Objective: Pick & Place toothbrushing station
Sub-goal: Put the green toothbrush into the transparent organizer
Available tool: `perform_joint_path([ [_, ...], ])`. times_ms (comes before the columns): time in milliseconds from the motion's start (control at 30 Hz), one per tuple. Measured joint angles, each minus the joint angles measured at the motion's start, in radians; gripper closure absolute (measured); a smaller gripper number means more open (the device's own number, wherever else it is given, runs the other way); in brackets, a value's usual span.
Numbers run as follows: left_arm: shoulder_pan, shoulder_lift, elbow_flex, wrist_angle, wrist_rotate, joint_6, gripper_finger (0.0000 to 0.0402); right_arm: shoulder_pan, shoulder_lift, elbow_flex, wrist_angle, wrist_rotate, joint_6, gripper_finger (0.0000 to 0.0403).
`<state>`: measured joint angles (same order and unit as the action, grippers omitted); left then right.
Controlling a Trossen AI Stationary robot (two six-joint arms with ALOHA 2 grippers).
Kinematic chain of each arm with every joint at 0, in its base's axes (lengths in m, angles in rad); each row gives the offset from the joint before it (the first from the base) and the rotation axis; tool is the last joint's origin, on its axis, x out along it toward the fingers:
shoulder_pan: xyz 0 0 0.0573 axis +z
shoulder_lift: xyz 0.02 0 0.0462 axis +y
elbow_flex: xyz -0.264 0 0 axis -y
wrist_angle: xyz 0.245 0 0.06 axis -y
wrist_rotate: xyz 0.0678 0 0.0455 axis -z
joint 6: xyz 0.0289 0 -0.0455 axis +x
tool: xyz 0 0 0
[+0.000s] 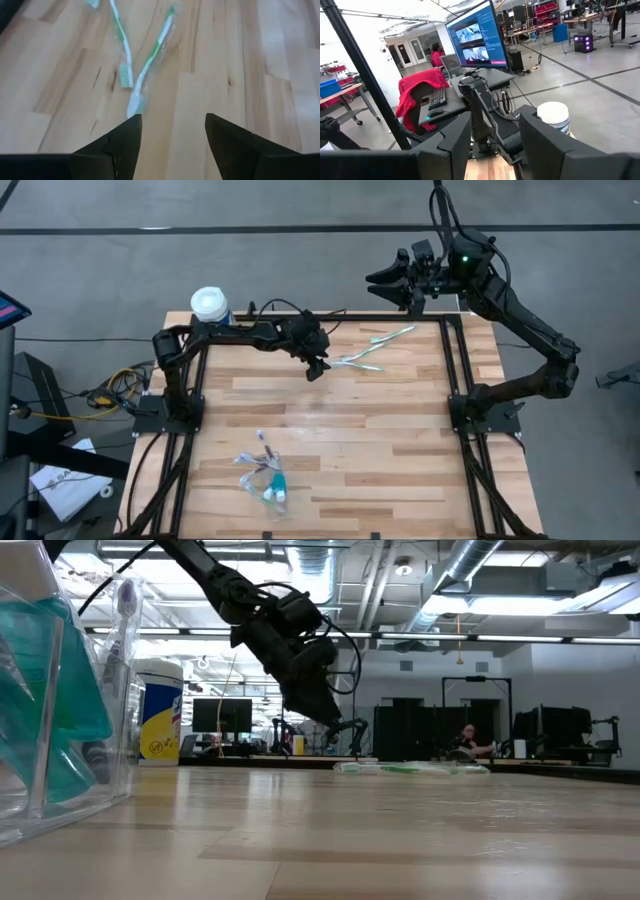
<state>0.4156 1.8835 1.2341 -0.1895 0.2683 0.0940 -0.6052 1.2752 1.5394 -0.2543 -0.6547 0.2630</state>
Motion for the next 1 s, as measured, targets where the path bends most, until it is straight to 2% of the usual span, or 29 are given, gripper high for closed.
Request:
perform_joint_path([
  [233,-0.011,0.102,0.096,-0.132,-0.005,-0.001,0.0188,0.004,0.0,0.0,0.0,0.0,0.0,0.0248],
  [500,-0.017,0.209,0.258,-0.123,-0.01,0.022,0.0188,0.009,0.0,0.0,-0.006,-0.006,0.0,0.025],
  [767,-0.015,0.259,0.269,-0.173,-0.032,0.035,0.0188,0.009,0.0,0.0,-0.023,-0.054,-0.001,0.0257],
  [1000,-0.016,0.263,0.269,-0.169,-0.097,0.06,0.0188,0.009,0.0,0.0,-0.028,-0.056,-0.008,0.0259],
])
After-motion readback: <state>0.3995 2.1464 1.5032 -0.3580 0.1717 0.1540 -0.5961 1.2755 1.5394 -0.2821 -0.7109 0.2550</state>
